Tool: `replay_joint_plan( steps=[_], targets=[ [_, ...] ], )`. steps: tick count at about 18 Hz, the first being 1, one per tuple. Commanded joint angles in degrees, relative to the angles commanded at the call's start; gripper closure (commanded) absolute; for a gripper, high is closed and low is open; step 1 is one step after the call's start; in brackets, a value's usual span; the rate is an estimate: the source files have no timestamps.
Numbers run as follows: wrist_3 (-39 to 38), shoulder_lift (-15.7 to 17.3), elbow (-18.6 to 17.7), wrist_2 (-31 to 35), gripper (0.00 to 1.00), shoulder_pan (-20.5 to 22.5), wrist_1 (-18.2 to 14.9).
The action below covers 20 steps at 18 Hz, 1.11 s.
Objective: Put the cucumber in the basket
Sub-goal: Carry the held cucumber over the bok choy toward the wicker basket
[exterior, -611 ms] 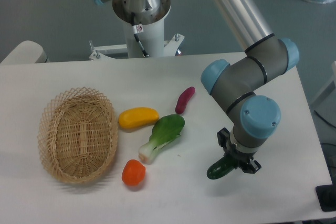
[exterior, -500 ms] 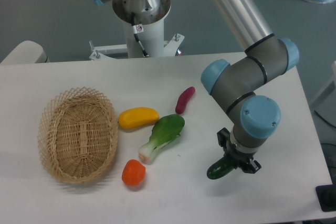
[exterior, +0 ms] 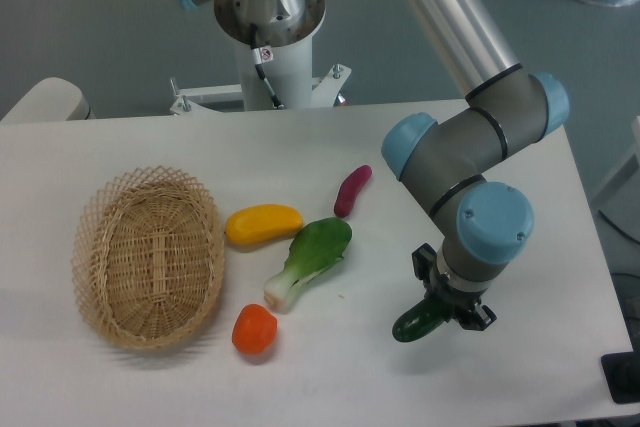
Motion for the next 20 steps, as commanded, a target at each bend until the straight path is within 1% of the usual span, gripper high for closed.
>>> replay_joint_plan(
  steps=[3,7,10,14,18,20],
  targets=[
    [-2.1,0.6,-1.1,-0.5,0.82,-0.2,0.0],
    [-6.6,1.5,-2.3,-1.0,0.83,-2.5,0.1],
    [-8.2,2.7,-4.2,-1.9,0.82,-3.8,0.2],
    [-11.1,5.1,-7.9,-2.4,0.82,-6.2,1.1],
    [-12.7,8.9,-12.5,-4.2,0.82,-8.8,1.3],
    [-14.8,10.5,-14.5,-4.4,0.82,-11.0,1.4]
  ],
)
